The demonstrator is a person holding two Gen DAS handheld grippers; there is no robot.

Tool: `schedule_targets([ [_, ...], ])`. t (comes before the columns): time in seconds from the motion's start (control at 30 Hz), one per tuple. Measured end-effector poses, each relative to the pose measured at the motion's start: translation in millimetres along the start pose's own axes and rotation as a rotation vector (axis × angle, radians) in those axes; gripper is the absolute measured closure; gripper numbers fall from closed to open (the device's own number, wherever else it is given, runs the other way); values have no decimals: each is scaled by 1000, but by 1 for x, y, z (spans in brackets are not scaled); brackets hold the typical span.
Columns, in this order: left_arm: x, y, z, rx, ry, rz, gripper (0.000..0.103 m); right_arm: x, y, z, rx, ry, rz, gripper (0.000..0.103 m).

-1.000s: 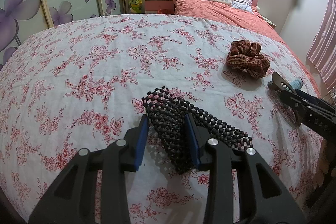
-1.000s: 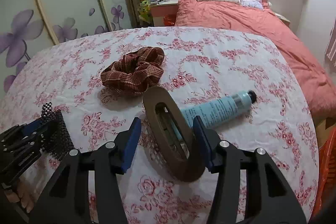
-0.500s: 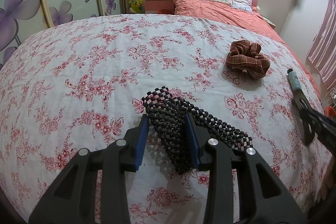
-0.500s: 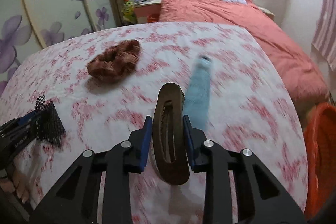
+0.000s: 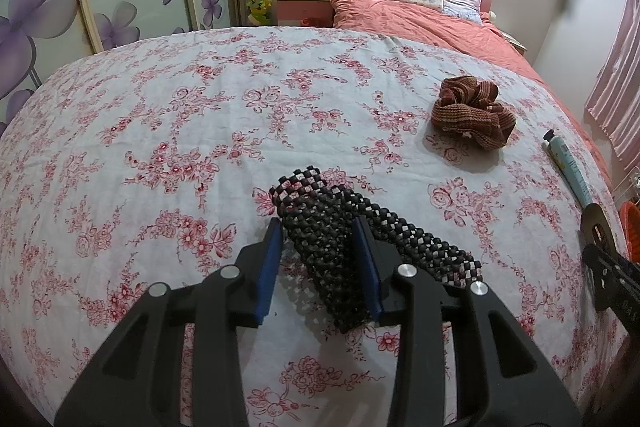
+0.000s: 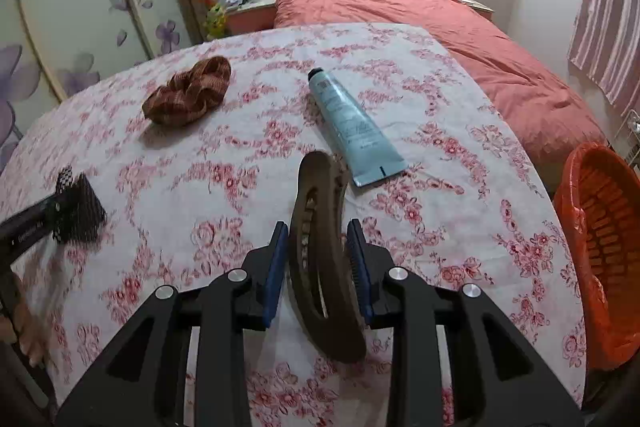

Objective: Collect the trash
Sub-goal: 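Lift the mesh pad and hair clip off the bed with both tools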

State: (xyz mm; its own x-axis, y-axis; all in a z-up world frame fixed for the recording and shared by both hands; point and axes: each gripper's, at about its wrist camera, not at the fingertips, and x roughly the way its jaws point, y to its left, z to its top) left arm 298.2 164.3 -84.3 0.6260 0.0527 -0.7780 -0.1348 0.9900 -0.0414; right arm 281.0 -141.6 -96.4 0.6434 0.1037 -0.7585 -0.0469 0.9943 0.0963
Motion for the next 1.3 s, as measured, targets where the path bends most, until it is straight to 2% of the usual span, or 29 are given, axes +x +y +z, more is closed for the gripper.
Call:
schedule_targets([
  [0.23, -1, 1, 0, -5, -1, -5, 66, 2, -1, 0, 0, 6, -7, 72],
  [0.47, -1, 4, -1, -13, -1, -14, 66, -1, -14, -3, 71, -2, 57, 72],
  [1.0, -1, 4, -1, -13, -1, -14, 65, -1, -21, -4, 105, -6, 99, 72],
  [1.3, -7, -2, -6, 8, 7, 7, 60, -2, -12, -3, 59, -3, 49, 72],
])
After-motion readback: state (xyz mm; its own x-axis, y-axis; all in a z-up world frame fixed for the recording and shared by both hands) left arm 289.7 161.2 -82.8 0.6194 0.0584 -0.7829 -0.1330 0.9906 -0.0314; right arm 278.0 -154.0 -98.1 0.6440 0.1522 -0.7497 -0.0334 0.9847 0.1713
